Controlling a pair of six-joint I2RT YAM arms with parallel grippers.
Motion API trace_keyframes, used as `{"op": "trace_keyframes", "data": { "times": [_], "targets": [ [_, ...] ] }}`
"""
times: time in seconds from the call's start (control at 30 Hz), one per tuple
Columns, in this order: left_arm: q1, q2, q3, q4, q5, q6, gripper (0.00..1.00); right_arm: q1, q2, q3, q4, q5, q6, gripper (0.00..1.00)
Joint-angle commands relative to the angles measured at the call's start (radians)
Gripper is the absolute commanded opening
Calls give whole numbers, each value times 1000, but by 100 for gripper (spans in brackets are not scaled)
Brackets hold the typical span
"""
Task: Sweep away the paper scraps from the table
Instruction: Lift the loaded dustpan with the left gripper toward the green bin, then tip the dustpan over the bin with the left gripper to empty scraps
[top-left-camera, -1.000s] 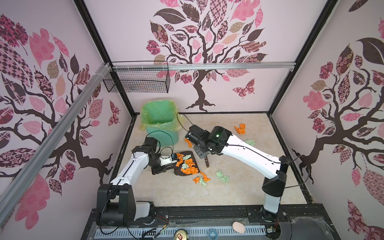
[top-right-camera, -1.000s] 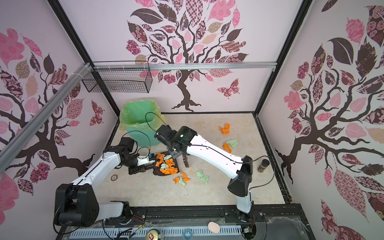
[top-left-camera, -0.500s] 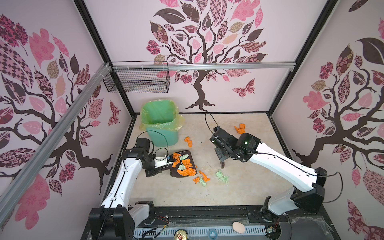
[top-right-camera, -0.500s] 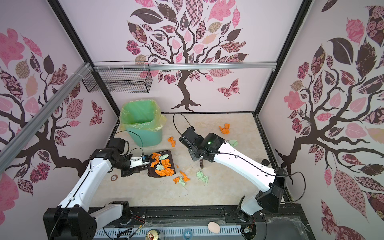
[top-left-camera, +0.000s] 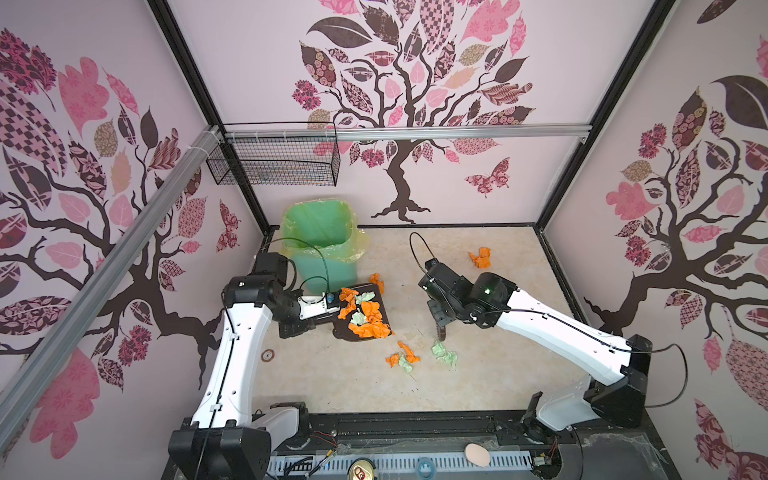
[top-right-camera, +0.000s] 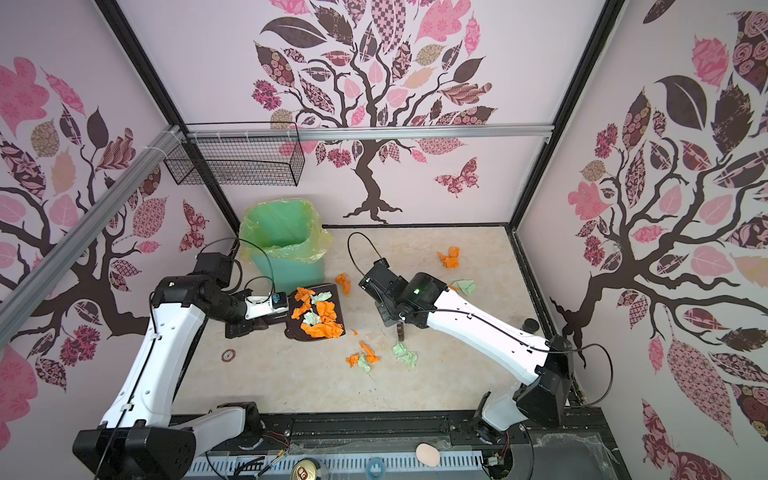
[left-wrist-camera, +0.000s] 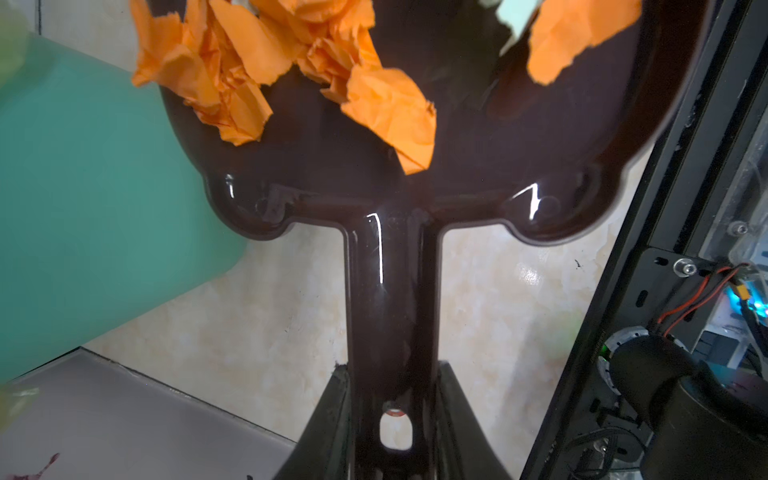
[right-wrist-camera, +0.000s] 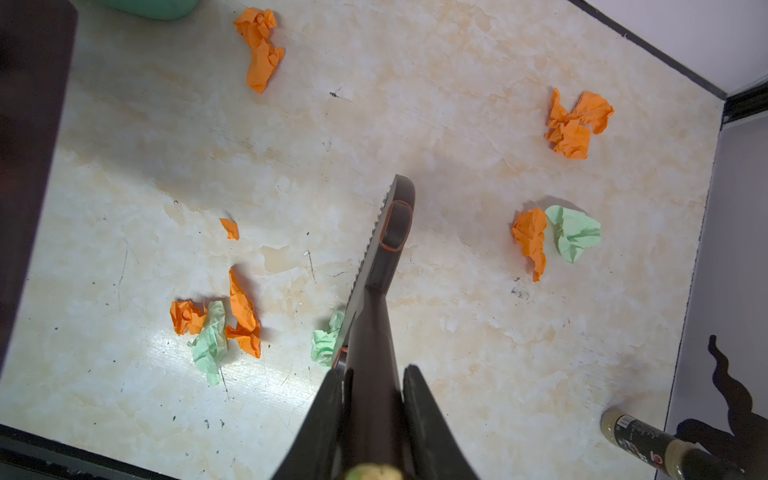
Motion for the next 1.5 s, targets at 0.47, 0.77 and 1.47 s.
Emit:
{"op": "trace_keyframes", "data": {
  "times": [0.47, 0.77, 1.47],
  "targets": [
    [187, 369, 662, -273, 46, 103, 0, -25, -55, -77, 76, -41, -33, 0],
    [248, 621, 1013, -360, 18, 110, 0, -26, -44, -122, 111, -72, -39, 0],
    [285, 975, 1400, -360, 7, 67, 0, -26, 23, -198, 178, -162, -32, 0]
  ]
}}
